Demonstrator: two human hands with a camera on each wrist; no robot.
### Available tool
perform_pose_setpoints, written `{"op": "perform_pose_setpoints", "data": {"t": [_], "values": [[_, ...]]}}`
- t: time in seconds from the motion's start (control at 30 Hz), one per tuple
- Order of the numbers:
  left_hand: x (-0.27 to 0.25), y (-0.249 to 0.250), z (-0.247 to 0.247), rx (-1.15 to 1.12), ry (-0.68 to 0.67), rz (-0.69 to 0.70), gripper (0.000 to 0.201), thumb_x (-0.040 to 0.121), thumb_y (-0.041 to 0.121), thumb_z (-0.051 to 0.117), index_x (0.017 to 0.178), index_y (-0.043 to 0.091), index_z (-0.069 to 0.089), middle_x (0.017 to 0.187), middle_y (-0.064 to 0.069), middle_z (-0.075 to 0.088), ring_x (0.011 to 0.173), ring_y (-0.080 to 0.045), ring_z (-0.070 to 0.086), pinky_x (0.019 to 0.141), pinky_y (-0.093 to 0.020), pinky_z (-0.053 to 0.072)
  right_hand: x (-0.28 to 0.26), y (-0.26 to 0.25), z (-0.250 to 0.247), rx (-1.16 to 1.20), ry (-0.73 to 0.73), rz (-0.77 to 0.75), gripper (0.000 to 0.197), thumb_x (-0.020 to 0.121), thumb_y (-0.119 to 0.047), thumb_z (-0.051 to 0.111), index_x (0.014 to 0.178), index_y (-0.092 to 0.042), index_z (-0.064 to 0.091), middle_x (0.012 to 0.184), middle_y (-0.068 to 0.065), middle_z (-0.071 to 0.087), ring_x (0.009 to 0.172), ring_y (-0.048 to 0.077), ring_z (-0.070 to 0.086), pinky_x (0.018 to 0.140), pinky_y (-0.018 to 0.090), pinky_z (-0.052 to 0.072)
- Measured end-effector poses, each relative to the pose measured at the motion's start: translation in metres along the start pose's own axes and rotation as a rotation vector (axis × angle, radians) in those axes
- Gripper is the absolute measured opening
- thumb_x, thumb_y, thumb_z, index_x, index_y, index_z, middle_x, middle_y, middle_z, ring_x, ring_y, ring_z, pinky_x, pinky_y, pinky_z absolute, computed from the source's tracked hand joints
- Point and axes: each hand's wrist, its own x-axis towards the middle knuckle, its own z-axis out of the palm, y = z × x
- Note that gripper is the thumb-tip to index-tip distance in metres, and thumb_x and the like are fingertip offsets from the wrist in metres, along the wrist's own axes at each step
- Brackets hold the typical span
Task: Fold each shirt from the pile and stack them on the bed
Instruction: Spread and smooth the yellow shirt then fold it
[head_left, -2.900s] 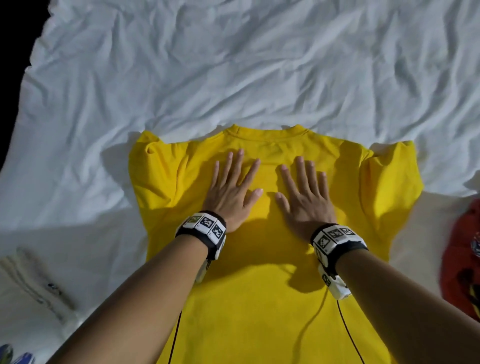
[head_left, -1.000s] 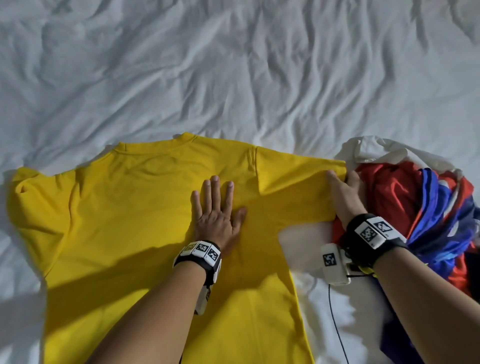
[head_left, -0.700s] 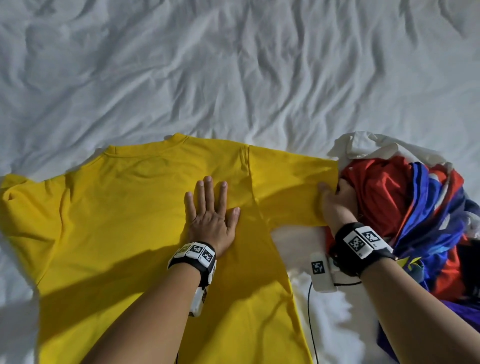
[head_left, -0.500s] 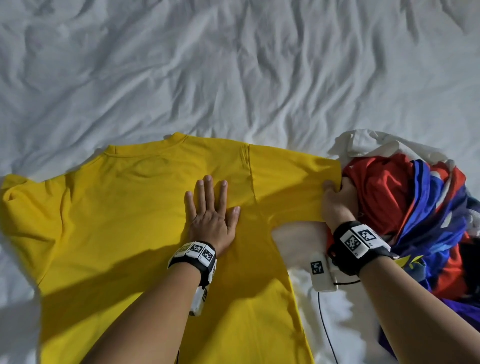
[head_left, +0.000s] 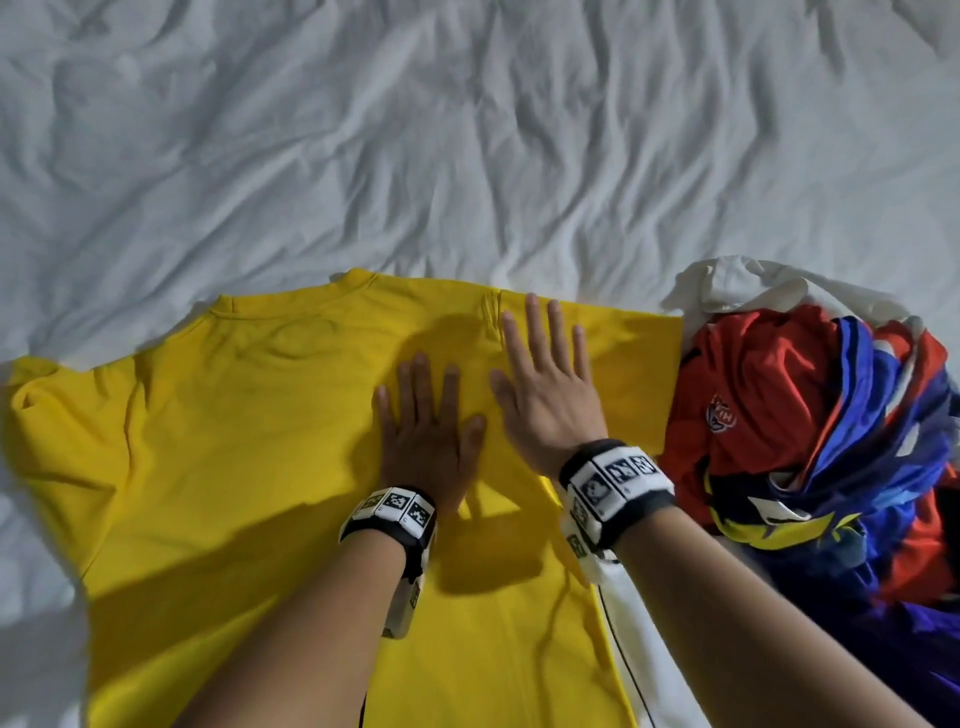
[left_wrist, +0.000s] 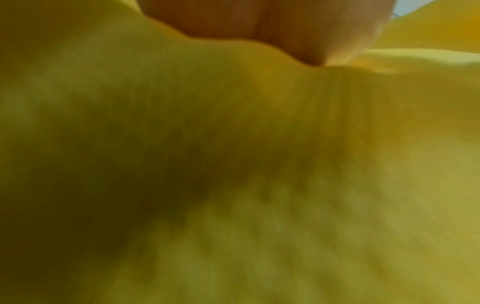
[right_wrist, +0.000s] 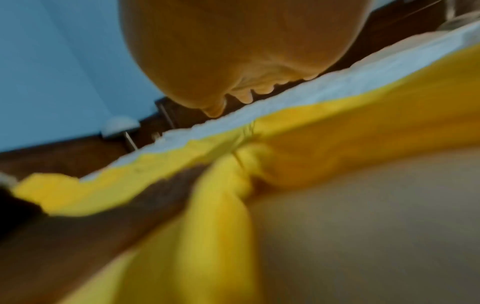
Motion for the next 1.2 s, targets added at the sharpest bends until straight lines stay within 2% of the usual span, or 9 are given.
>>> {"op": "perform_pose_setpoints", "data": {"t": [0.13, 0.3, 0.4, 0.47, 0.57, 0.73, 0.83, 0.97, 1.2], "values": [[0.002, -0.001, -0.001, 0.072, -0.025, -0.033, 0.074, 0.103, 0.063, 0.002, 0.165, 0.021, 0.0, 0.171, -0.018, -0.004, 0.158, -0.034, -0.005, 0.124, -0.06, -0.001, 0.002, 0.049, 0.033, -0.12, -0.07, 0.07, 0.068, 0.104, -0.061, 0.01, 0.164, -0.03, 0.008, 0.171, 0.003, -0.004, 0.158, 0.027, -0.006, 0.124, 0.056, 0.003], [-0.002, 0.001, -0.005, 0.092, -0.078, -0.038, 0.073, 0.098, 0.063, -0.014, 0.158, 0.023, -0.026, 0.165, -0.013, -0.032, 0.153, -0.031, -0.028, 0.124, -0.06, -0.009, -0.009, 0.113, 0.023, -0.111, 0.029, 0.241, 0.067, 0.103, -0.052, 0.021, 0.161, -0.02, 0.025, 0.169, 0.015, 0.013, 0.156, 0.039, 0.007, 0.125, 0.055, 0.003], [0.002, -0.001, -0.002, 0.075, -0.056, -0.041, 0.075, 0.101, 0.063, -0.005, 0.163, 0.022, -0.014, 0.17, -0.016, -0.017, 0.157, -0.032, -0.016, 0.124, -0.06, -0.005, -0.004, 0.098, 0.013, -0.086, 0.099, 0.393, 0.071, 0.101, -0.048, 0.019, 0.162, -0.01, 0.02, 0.168, 0.021, 0.007, 0.155, 0.041, 0.004, 0.125, 0.055, 0.004], [0.004, -0.002, 0.0, 0.056, -0.045, -0.042, 0.075, 0.102, 0.064, 0.002, 0.163, 0.022, -0.01, 0.17, -0.016, -0.012, 0.158, -0.033, -0.012, 0.123, -0.059, -0.007, -0.005, 0.068, 0.007, -0.111, 0.153, 0.303, 0.069, 0.104, -0.049, 0.018, 0.163, -0.015, 0.012, 0.169, 0.017, 0.0, 0.156, 0.038, -0.002, 0.126, 0.053, -0.002], [0.003, 0.001, -0.006, 0.085, -0.099, -0.051, 0.074, 0.101, 0.065, -0.002, 0.159, 0.024, -0.025, 0.166, -0.013, -0.029, 0.154, -0.03, -0.027, 0.122, -0.057, -0.017, -0.021, 0.052, 0.023, -0.121, 0.036, 0.113, 0.064, 0.106, -0.053, 0.012, 0.164, -0.027, 0.003, 0.17, 0.008, -0.01, 0.157, 0.032, -0.01, 0.125, 0.054, -0.003], [0.003, 0.004, -0.021, 0.073, -0.219, -0.043, 0.071, 0.101, 0.064, -0.005, 0.15, 0.027, -0.041, 0.156, -0.009, -0.049, 0.145, -0.026, -0.044, 0.12, -0.057, -0.02, -0.035, 0.087, 0.035, -0.086, 0.02, 0.305, 0.075, 0.1, -0.057, 0.011, 0.163, -0.016, 0.015, 0.17, 0.014, 0.003, 0.156, 0.037, 0.002, 0.126, 0.051, 0.001], [0.0, -0.001, -0.04, -0.073, -0.251, 0.019, 0.075, 0.105, 0.06, 0.022, 0.162, 0.028, -0.015, 0.162, -0.009, -0.039, 0.147, -0.025, -0.04, 0.121, -0.055, -0.021, -0.036, 0.067, 0.021, -0.075, 0.02, 0.323, 0.078, 0.099, -0.057, 0.006, 0.163, -0.014, 0.007, 0.17, 0.015, -0.003, 0.157, 0.034, -0.006, 0.126, 0.05, -0.003], [-0.025, -0.027, -0.081, -0.298, 0.223, 0.053, 0.04, 0.1, 0.031, 0.053, 0.137, 0.021, 0.061, 0.167, -0.017, 0.024, 0.158, -0.034, 0.002, 0.127, -0.056, 0.003, -0.039, 0.0, 0.01, -0.023, 0.039, 0.133, 0.071, 0.105, -0.055, 0.014, 0.164, -0.015, 0.009, 0.17, 0.012, -0.009, 0.156, 0.029, -0.017, 0.126, 0.047, -0.01], [-0.08, -0.172, -0.132, -0.275, 0.493, -0.573, 0.04, 0.091, -0.003, 0.058, 0.127, 0.012, 0.064, 0.148, -0.022, 0.047, 0.137, -0.046, 0.037, 0.1, -0.06, 0.039, -0.009, -0.146, 0.053, 0.035, -0.085, -0.197, 0.068, 0.105, -0.053, 0.015, 0.164, -0.018, 0.012, 0.169, 0.009, -0.012, 0.155, 0.027, -0.019, 0.127, 0.047, -0.007]]}}
